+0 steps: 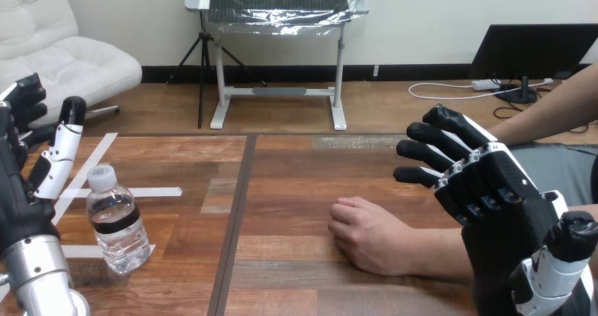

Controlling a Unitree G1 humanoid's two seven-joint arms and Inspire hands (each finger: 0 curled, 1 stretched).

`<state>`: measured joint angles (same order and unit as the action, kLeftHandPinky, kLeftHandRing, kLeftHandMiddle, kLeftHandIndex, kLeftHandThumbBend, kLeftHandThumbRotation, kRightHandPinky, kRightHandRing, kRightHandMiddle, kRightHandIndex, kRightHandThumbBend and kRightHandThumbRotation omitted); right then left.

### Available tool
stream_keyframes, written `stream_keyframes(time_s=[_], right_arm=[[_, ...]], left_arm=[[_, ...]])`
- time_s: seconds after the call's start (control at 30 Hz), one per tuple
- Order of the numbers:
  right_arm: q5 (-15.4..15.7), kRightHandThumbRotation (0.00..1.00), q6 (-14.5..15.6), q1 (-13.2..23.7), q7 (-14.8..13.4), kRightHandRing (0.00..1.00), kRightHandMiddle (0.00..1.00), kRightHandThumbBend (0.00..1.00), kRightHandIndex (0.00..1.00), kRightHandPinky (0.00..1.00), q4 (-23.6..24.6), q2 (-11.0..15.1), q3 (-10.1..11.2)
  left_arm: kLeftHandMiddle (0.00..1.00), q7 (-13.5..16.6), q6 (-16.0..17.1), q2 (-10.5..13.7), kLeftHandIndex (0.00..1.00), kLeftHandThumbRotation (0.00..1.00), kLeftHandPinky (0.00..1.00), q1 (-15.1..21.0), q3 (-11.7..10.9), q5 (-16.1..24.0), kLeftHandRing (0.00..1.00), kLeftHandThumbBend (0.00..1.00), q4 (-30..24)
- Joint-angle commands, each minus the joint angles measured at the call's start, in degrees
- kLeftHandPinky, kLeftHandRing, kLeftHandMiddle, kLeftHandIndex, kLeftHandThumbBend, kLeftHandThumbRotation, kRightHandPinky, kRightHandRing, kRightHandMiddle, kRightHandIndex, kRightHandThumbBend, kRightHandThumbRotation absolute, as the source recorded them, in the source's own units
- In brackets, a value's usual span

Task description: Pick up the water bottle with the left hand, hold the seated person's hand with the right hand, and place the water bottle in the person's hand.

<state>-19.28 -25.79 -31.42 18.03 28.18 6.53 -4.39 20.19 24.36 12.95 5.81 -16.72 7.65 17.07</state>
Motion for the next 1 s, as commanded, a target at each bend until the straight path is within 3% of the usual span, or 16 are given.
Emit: stream_keyframes(time_s=[0.0,0.97], right_arm=[[0.3,0.99,-0.4,1.9,-0.4,0.78,0.80,0.94,0.81,0.69,0.9,-0.6,0.1],[-0.6,0.98,-0.3,2.4,0.2,0.78,0.80,0.93,0.81,0.69,0.5,-0.3,0.2]], left_arm=[[0.80,-0.6,-0.6,0.9,0.78,0.63,0.66,1.0,0.7,1.3,0.80,0.72,-3.3],[0.88,-2.7,-4.4,1.0,0.85,0.70,0.73,0.5,0.9,1.3,0.88,0.73,-5.8]])
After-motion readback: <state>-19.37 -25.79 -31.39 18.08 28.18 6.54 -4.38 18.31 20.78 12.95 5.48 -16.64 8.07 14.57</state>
